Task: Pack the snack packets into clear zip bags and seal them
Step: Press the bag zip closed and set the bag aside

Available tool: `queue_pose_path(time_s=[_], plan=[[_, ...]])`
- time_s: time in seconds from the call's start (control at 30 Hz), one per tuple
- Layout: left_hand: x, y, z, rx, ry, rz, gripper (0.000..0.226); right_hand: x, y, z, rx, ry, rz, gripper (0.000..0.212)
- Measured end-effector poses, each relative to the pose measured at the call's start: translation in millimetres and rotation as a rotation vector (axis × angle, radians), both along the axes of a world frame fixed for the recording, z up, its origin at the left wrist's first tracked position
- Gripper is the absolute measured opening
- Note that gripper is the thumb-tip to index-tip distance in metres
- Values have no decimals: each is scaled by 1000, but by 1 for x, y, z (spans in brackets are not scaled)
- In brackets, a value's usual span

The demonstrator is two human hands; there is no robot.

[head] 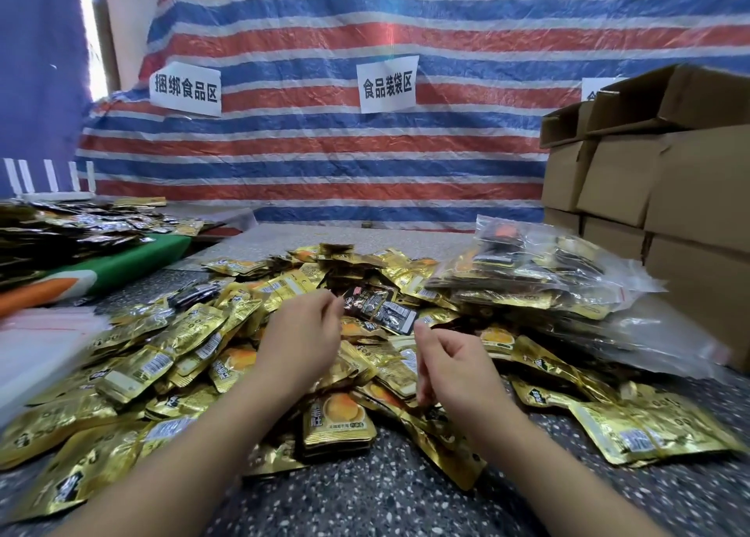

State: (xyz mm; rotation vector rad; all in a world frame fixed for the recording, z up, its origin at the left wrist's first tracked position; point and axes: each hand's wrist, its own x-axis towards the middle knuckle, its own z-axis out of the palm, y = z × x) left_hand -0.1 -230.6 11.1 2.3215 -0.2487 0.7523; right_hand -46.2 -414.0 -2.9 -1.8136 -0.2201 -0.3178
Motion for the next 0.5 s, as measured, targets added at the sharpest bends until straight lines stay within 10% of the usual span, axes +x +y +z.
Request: queue_pose_path(time_s=[0.27, 0.5], plan=[[28, 103, 28, 210, -48, 363, 18, 2, -7, -3, -9, -96, -2, 54], [22, 221, 7, 377, 387, 764, 36, 3, -3, -5, -28, -59, -6, 57]])
